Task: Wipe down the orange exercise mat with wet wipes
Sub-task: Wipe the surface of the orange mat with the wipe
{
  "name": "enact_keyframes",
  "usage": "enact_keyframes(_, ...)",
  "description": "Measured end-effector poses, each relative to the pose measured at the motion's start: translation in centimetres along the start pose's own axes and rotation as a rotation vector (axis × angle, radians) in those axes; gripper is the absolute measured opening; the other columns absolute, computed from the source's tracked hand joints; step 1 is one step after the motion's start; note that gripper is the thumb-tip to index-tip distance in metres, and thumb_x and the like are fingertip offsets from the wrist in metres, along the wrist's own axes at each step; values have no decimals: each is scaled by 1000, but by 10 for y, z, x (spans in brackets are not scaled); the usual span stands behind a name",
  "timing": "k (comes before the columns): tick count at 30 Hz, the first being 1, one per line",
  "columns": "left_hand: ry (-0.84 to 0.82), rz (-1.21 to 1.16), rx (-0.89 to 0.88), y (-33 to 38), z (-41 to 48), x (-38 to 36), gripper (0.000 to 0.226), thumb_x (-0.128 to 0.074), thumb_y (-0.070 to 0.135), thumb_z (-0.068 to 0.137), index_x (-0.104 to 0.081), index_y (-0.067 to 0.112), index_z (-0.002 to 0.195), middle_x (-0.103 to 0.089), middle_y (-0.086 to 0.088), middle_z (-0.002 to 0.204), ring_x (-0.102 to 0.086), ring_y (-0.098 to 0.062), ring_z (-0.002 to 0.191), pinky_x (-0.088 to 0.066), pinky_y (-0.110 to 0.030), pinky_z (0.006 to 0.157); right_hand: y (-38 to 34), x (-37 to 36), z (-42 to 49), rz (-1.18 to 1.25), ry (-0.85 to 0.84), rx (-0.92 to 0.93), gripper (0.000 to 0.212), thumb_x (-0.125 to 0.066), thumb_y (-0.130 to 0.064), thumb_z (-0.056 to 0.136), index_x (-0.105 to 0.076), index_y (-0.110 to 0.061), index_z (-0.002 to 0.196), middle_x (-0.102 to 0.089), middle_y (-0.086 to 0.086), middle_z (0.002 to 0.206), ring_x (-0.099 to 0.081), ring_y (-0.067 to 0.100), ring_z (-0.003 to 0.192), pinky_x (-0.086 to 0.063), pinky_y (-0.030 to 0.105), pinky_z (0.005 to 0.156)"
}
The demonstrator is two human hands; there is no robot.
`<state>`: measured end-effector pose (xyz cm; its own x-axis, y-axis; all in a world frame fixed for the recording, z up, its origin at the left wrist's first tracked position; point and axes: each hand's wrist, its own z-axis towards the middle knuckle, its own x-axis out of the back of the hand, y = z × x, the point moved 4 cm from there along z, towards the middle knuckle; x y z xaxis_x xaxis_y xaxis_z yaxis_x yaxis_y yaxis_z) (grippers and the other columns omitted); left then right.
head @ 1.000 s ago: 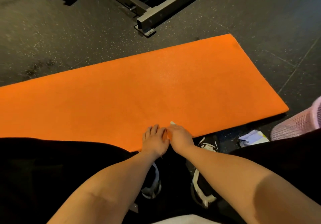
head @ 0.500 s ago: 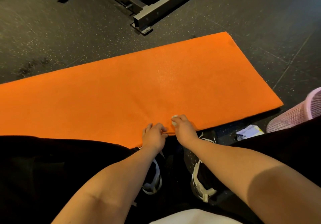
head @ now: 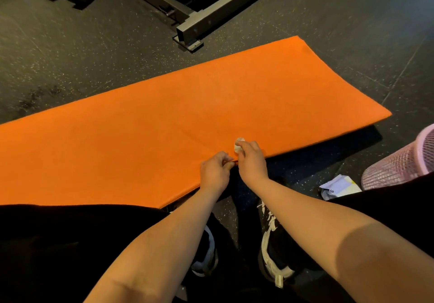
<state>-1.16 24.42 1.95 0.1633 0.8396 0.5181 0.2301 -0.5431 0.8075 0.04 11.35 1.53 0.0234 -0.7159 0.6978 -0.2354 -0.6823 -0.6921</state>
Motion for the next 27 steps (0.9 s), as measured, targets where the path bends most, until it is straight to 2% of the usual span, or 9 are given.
enact_keyframes(3,-21,7,-2,15,17,-8,5,-66,20,96,-66,18,92,-72,-8,112,-58,-19,85,-49,-37,86,1,14,13,-47,37,31,30,-45,-15,106,-61,-16,131,-55,4,126,-47,23,117,-46,39,89)
enact_keyframes(5,-55,37,-2,15,24,-18,6,-67,22,96,-66,18,91,-72,-10,114,-64,-29,100,-49,-42,90,9,15,16,-57,16,4,29,-46,-15,105,-64,-16,128,-59,4,124,-47,23,119,-46,38,91)
enact_keyframes(10,-113,149,19,-21,19,-36,14,-62,21,97,-66,28,85,-72,4,99,-65,-20,93,-53,-39,81,35,0,10,50,-40,-177,30,-46,-9,104,-67,-18,123,-60,3,131,-56,24,117,-50,38,94)
enact_keyframes(12,-97,188,17,-35,17,-37,11,-60,22,98,-69,27,94,-67,6,115,-56,-20,112,-45,-34,87,43,-6,2,44,-45,-210,30,-46,-9,104,-67,-19,123,-60,3,130,-56,23,116,-50,35,93)
enact_keyframes(15,-43,212,-44,-34,22,-36,21,-50,29,104,-66,27,117,-64,6,121,-51,-22,118,-44,-36,89,46,-17,-7,81,-133,-175,30,-49,-12,104,-66,-20,127,-64,0,125,-59,17,110,-48,28,90)
enact_keyframes(18,-39,147,-39,-26,28,-39,35,-42,32,108,-54,24,140,-57,3,139,-45,-20,129,-42,-35,101,43,-23,-6,175,-212,-147,33,-46,-14,106,-64,-23,132,-66,-7,113,-60,8,98,-45,17,78)
enact_keyframes(21,-136,202,-46,-28,34,-49,44,-39,32,108,-44,24,150,-43,2,155,-34,-22,142,-28,-39,116,53,-18,6,173,-93,-184,37,-42,-10,106,-59,-17,137,-60,0,132,-55,15,119,-47,28,98)
enact_keyframes(23,-258,383,-7,-31,39,-59,48,-33,35,108,-35,26,155,-25,3,165,-15,-23,152,-11,-43,123,64,-17,12,90,-59,-182,41,-39,-6,105,-56,-15,141,-51,1,145,-47,20,132,-41,38,111)
enact_keyframes(27,-389,611,4,-26,45,-80,56,-21,43,108,-18,23,160,0,4,169,7,-21,154,2,-54,121,76,-24,10,77,-113,-236,44,-38,-11,106,-48,-15,149,-39,3,157,-36,19,143,-29,32,118)
